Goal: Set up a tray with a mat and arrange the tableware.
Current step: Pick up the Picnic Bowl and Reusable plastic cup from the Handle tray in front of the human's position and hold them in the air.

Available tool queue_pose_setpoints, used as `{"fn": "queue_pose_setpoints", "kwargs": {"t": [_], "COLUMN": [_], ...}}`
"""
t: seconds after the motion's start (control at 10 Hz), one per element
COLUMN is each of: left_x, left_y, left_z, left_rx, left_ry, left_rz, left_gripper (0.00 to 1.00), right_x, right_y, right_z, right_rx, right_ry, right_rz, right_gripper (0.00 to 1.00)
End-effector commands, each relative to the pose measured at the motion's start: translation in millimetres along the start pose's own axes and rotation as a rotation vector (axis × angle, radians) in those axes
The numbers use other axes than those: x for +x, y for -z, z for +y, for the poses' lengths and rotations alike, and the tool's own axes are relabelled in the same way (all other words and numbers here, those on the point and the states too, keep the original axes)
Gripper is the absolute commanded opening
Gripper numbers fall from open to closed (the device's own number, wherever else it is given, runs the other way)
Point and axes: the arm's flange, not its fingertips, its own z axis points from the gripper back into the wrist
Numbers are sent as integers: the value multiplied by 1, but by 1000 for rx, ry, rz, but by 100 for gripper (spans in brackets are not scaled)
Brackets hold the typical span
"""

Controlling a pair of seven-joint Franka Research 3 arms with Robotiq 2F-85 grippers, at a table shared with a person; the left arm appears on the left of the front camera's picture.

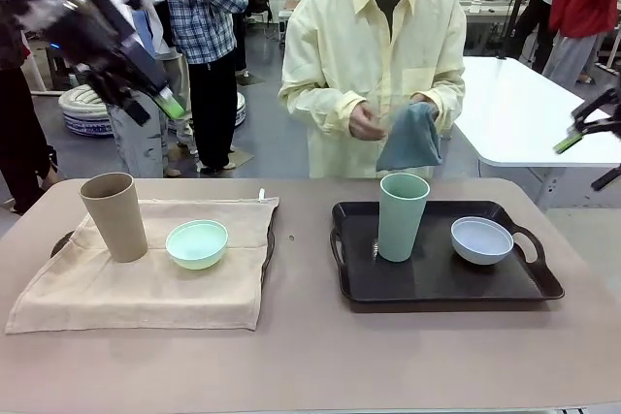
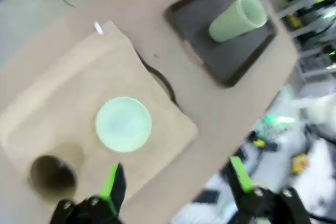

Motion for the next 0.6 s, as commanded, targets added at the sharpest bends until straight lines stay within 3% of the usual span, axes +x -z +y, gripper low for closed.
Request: {"fn": "queue_pose_setpoints", "kwargs": {"t": [0.0, 0.3, 0.5], "left_x": [22, 42, 55], "left_y": [33, 77, 103], "left_z": [-10, -43, -42], "left_rx": [128, 119, 91], "left_ry": [99, 253, 297], "left_rz": [71, 88, 147], "left_gripper": [100, 100, 100], "right_x": [-2, 14, 26], "right_y": [33, 83, 101], "right_z": [16, 24, 20], "right_rx": [-152, -278, -290], "right_ry": [51, 120, 143], "right_rz": [31, 29, 37], "right_gripper": [83, 83, 83]}}
